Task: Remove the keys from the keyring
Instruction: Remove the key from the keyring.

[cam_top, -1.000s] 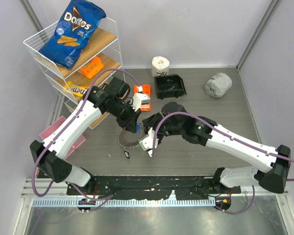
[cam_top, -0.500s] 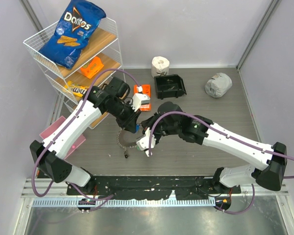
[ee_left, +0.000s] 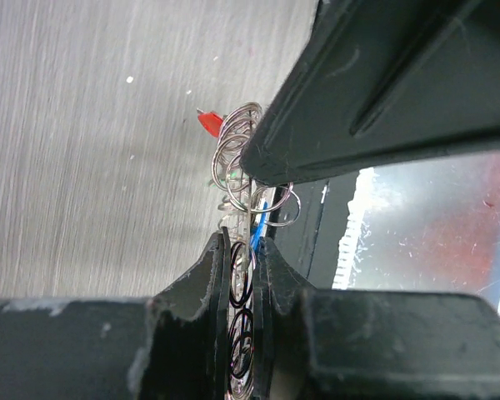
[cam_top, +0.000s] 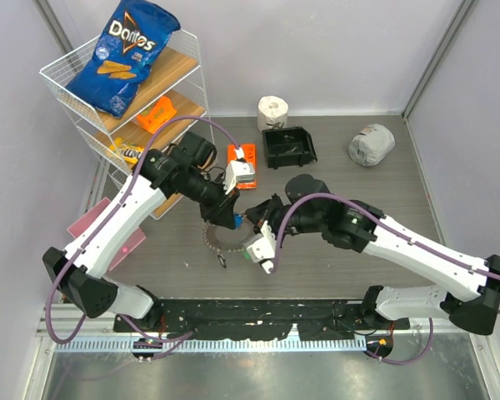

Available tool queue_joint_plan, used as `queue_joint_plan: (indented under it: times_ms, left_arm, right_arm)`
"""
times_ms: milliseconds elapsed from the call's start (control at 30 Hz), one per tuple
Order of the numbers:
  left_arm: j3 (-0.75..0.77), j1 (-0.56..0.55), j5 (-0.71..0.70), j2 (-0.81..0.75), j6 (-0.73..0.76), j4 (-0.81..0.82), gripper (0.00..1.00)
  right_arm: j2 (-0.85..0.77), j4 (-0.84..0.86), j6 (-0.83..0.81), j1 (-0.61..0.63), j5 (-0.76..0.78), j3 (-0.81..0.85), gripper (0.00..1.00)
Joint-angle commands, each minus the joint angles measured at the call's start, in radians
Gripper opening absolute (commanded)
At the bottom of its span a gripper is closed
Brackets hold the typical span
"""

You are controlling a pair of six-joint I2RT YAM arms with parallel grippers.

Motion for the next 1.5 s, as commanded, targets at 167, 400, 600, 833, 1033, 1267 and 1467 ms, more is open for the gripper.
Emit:
queue_joint_plan:
  times_ms: [167,400,600,833,1033,1267,1467]
  left_arm:
    - [0.012,0.004,0.226,-0.043,0.213,-0.036,0.00]
    - [0.122,0.004,0.311,0.069,0.336,-0.130,0.00]
    - [0.177,0.003,0.416,0.104,0.468,-0.214,0.00]
    - [0.150,-0.010,0.444,0.078,0.620,-0.278,0.00]
    - [0.139,-0.016,0.453,0.074,0.740,-0.315,0.00]
    - [0.128,-0.016,0.445,0.071,0.752,-0.300,0.08]
    - [0.060,-0.016,0.419,0.009,0.668,-0.175,0.67]
  right_arm:
    - [-0.186,-0.065,0.044,0.006,-0.152,-0.023,0.05]
    - [-0.258,-0.088,0.078,0.005,-0.238,-0.030,0.05]
    - [-0.293,-0.080,0.104,0.006,-0.287,-0.044,0.05]
    - [-0.304,-0.065,0.146,0.005,-0.321,-0.032,0.05]
    - [-0.286,-0.056,0.178,-0.009,-0.376,-0.020,0.05]
    - [-0.263,-0.030,0.350,-0.085,-0.493,-0.001,0.05]
    - [-0.238,0.005,0.529,-0.126,-0.511,0.031,0.05]
